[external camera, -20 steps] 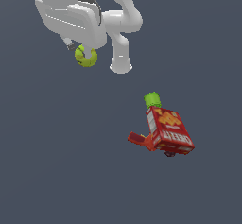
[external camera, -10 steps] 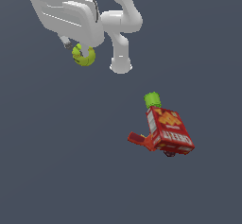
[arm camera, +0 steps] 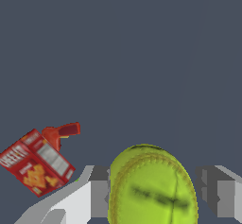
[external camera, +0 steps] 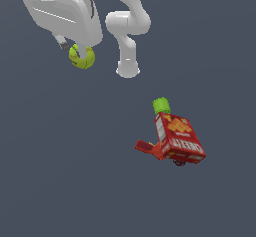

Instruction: Pick up a designated object from a clutter of objects.

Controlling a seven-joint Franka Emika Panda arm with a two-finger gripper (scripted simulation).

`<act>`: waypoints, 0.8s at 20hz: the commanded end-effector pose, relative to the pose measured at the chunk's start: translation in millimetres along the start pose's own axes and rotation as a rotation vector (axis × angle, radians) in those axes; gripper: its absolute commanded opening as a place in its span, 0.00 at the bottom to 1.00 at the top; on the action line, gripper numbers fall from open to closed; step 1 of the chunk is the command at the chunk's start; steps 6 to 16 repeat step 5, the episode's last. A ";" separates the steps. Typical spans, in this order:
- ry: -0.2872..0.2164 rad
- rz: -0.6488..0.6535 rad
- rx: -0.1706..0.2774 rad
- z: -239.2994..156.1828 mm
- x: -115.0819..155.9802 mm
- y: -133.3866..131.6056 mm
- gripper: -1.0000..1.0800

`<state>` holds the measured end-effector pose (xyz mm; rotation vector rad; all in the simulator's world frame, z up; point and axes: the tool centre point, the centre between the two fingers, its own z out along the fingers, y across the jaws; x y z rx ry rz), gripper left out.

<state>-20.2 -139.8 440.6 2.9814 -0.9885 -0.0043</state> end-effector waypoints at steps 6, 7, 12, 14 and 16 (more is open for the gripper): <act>0.001 0.000 0.001 -5.7 6.5 0.6 0.00; 0.001 0.000 0.001 -5.7 6.5 0.6 0.00; 0.001 0.000 0.001 -5.7 6.5 0.6 0.00; 0.001 0.000 0.001 -5.7 6.5 0.6 0.00; 0.001 0.000 0.001 -5.7 6.5 0.6 0.00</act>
